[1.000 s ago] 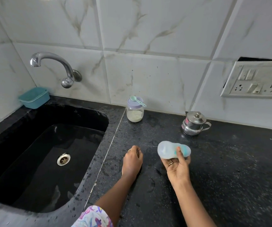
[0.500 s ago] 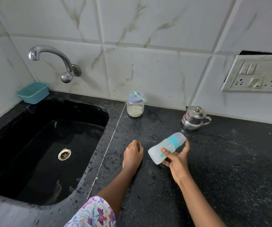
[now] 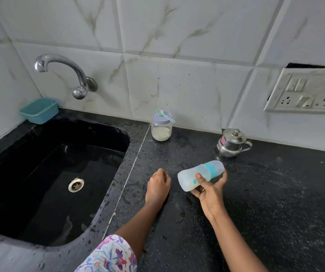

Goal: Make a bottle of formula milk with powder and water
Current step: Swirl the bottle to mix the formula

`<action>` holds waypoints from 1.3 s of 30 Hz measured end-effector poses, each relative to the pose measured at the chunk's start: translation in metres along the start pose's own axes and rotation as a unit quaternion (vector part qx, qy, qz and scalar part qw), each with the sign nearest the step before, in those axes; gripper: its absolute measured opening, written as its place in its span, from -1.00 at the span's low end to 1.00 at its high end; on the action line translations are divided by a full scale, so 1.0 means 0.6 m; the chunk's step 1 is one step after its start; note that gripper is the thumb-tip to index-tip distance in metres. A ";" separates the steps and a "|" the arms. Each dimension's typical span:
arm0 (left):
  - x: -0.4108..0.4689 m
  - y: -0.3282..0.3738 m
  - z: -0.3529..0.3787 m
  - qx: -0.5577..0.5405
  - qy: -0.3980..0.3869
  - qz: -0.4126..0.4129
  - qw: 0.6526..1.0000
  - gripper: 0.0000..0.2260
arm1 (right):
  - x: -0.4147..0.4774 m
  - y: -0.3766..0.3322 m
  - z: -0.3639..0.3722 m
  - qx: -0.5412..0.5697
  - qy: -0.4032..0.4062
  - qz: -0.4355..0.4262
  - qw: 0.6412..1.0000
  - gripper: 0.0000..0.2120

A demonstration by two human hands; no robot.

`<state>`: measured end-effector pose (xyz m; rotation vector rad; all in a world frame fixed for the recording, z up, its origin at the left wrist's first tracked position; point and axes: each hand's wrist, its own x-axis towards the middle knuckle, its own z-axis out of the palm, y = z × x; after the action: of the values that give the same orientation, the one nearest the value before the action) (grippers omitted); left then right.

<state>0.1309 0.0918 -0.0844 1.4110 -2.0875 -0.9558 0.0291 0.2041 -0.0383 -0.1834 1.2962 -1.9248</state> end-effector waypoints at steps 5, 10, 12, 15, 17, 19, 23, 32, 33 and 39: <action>-0.002 0.003 -0.003 0.000 -0.004 -0.006 1.000 -0.91 | -0.011 -0.005 -0.005 -0.069 -0.039 0.000 0.997 -0.10; -0.001 0.003 -0.003 0.000 -0.005 -0.008 1.000 -0.91 | 0.001 0.003 -0.002 0.025 -0.006 0.005 1.000 -0.25; -0.001 0.003 -0.002 -0.001 -0.005 -0.008 1.000 -0.91 | -0.003 0.001 0.001 -0.023 -0.035 0.006 0.999 -0.20; -0.001 0.003 -0.003 -0.003 -0.005 -0.007 1.000 -0.90 | -0.004 -0.001 0.003 -0.030 -0.021 0.002 0.999 -0.15; -0.001 0.003 -0.003 0.000 -0.007 -0.004 1.000 -0.89 | 0.003 0.003 0.003 0.025 0.012 -0.001 1.000 -0.21; -0.002 0.003 -0.003 0.002 -0.007 -0.002 1.000 -0.89 | 0.005 0.007 0.004 0.034 0.011 -0.002 0.999 -0.25; -0.001 0.003 -0.003 -0.001 -0.008 -0.002 1.000 -0.89 | -0.007 0.008 0.001 -0.030 -0.024 -0.006 0.999 -0.20; 0.001 0.001 -0.001 -0.002 -0.005 0.000 1.000 -0.90 | -0.010 0.013 0.004 -0.016 -0.013 -0.004 1.000 -0.25; 0.001 0.001 -0.001 -0.003 -0.006 0.000 1.000 -0.90 | -0.012 0.012 0.002 -0.026 -0.018 -0.003 0.999 -0.21; 0.000 0.000 -0.002 0.001 -0.007 0.004 1.000 -0.90 | -0.003 0.019 0.000 0.065 0.027 -0.003 0.997 -0.31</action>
<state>0.1318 0.0917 -0.0833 1.3989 -2.1036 -0.9644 0.0364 0.2035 -0.0471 -0.0691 1.2009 -2.0245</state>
